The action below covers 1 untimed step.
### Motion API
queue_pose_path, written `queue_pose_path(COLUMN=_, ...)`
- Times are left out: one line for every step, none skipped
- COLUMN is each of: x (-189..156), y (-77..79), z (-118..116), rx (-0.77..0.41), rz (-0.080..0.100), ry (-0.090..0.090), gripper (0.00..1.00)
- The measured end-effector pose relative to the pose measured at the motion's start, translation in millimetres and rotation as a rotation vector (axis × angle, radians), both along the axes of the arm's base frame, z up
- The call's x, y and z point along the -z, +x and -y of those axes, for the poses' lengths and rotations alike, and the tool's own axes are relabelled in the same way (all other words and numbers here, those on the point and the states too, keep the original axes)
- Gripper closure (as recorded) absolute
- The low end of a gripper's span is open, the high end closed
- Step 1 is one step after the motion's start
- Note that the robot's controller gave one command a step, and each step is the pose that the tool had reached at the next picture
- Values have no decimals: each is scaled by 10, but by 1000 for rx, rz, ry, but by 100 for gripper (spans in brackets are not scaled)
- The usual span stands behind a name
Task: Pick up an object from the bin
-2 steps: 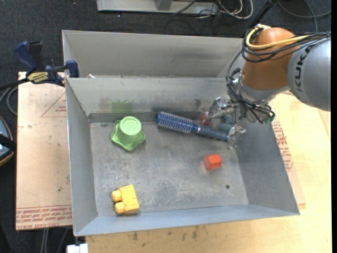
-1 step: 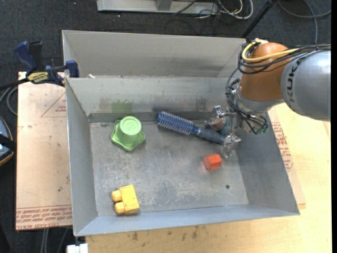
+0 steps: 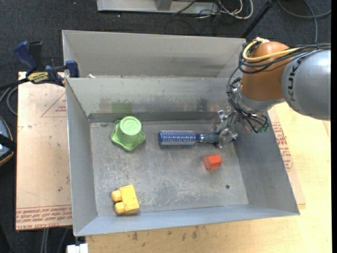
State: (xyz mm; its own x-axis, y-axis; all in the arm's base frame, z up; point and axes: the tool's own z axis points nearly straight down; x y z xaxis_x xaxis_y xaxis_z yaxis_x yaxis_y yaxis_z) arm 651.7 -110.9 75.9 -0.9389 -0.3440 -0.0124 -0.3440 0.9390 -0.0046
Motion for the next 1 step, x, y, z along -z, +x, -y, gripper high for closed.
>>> queue_pose_path(x=-1285, y=-225, z=-202, rx=-11, rz=-3, ry=-1, gripper=100)
